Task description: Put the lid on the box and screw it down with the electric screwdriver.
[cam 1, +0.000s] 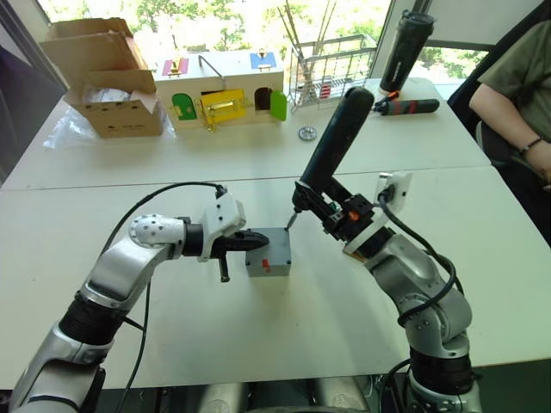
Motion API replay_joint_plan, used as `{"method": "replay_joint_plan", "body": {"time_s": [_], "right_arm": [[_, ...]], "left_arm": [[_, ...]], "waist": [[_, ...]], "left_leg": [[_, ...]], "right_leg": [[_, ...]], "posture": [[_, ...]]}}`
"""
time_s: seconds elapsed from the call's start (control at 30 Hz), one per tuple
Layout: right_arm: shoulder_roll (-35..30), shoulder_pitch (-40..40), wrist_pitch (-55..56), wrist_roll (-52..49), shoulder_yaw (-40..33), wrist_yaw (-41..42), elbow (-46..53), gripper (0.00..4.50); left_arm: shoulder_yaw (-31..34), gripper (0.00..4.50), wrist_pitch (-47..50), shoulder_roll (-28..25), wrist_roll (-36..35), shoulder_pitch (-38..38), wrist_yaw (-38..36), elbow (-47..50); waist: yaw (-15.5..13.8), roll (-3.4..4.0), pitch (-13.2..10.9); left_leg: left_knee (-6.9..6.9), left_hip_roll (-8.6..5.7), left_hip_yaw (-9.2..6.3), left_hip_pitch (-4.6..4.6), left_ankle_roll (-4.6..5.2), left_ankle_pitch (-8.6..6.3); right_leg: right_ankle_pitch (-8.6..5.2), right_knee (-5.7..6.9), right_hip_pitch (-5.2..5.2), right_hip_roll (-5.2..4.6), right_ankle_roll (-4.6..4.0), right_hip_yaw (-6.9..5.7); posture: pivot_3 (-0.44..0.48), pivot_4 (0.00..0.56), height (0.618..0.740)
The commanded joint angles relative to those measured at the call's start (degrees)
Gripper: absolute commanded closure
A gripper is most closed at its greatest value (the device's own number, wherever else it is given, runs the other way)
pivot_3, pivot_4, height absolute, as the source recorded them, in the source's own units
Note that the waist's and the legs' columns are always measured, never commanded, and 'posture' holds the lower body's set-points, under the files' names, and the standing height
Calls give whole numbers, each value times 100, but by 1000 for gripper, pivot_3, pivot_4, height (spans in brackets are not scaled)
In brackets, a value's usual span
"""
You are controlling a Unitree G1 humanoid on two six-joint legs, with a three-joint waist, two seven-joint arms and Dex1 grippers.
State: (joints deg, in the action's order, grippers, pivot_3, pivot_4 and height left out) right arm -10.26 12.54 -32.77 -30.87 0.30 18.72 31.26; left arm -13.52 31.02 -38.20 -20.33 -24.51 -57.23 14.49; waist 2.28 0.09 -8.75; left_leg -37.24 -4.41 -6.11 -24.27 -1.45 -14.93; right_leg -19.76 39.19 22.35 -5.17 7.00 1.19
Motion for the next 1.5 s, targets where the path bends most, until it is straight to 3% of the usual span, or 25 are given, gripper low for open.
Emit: {"method": "replay_joint_plan", "body": {"time_s": [0.03, 0.23, 0.47, 0.8, 1.03, 1.5], "right_arm": [[-90, 49, 215, 141, 205, 118, 173, 2739], [-469, 77, 383, 798, 742, 240, -134, 2739], [-438, 93, 512, 1146, 1110, 293, -516, 2739], [-322, -95, 684, 1311, 1298, 343, -737, 2739], [-319, -161, 728, 1532, 1464, 320, -952, 2739], [-274, -519, 1095, 1808, 1495, 337, -1212, 2739]], "left_arm": [[-72, 4500, 95, -75, 127, 123, -9, -28], [-180, 4500, 21, -59, 246, 181, -13, -54], [-272, 4500, 12, -9, 349, 224, 19, -85], [-282, 4500, 131, 28, 364, 342, 109, 27], [-293, 4500, 187, 20, 387, 407, 153, 86], [-348, 4500, 233, 54, 424, 426, 217, 129]], "waist": [[3, 0, 1], [11, -2, 11], [0, -7, 30], [0, -16, 142], [-6, -7, 154], [-44, -11, 204]], "left_leg": [[0, 0, 0, 1, 0, 0], [6, 0, 0, 26, 1, 0], [20, 1, -6, 108, 14, -10], [25, 1, -16, 124, 25, -18], [55, 6, -29, 195, 71, -46], [110, 5, -33, 254, 67, -45]], "right_leg": [[0, 0, 0, 0, 0, 0], [0, 1, -19, 2, 0, 0], [-2, -16, -104, 5, -1, 3], [-2, -17, -117, 8, -1, 9], [-8, -105, -188, 19, -8, 16], [-8, -117, -213, 12, -8, 27]], "posture": [[0, 150, 740], [0, 150, 740], [0, 150, 740], [0, 150, 740], [0, 150, 740], [0, 150, 740]]}}
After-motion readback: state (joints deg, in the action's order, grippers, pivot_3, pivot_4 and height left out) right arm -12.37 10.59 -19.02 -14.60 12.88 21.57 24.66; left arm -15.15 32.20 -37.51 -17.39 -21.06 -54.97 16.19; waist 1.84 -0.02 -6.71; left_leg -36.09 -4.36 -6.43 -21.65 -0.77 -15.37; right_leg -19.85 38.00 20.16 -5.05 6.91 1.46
